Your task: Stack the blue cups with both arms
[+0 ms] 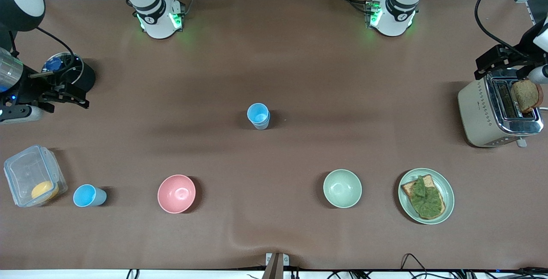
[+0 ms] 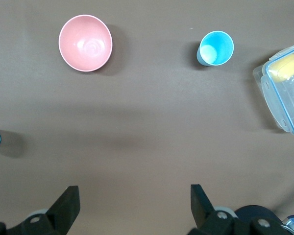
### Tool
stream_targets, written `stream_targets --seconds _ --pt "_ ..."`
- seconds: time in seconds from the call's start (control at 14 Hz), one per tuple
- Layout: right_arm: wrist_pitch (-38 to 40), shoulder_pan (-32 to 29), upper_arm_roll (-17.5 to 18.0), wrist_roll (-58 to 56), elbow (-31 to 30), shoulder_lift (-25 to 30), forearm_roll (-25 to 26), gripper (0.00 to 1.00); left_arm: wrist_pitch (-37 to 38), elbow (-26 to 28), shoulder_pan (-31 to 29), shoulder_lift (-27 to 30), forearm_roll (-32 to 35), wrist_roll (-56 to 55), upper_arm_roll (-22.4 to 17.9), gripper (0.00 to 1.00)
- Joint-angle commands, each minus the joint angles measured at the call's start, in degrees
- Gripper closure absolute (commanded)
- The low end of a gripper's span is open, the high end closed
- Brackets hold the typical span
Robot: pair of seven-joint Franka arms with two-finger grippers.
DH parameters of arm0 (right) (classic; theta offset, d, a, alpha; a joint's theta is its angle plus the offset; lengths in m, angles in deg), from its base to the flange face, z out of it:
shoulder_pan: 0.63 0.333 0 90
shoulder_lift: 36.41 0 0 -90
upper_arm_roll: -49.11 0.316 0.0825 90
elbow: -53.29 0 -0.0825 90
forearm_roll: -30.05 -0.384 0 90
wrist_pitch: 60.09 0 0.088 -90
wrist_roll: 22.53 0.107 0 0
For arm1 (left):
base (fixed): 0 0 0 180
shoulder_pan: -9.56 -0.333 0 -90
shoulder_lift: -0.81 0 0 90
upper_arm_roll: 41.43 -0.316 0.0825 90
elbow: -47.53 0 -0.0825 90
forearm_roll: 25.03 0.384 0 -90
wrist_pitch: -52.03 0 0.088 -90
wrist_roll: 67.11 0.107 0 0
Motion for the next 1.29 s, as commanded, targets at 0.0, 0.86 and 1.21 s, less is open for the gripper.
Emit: stream_targets --seconds 0.0,0.86,1.21 --pt "0.8 -0.5 0.5 0.9 1.0 -0.4 -0.6 0.00 1.3 -1.5 0.4 -0.3 0.9 0.7 0.1 0.00" --pt "0.8 0.5 0.5 0.9 1.2 -0.4 -0.6 0.00 2.5 -1.2 0.6 -1.0 0.6 6.8 2.5 0.00" --pt "0.8 0.6 0.5 0.9 1.2 -0.4 -0.6 0.00 2.3 -1.4 -0.1 -1.7 -1.5 5.0 1.8 0.00"
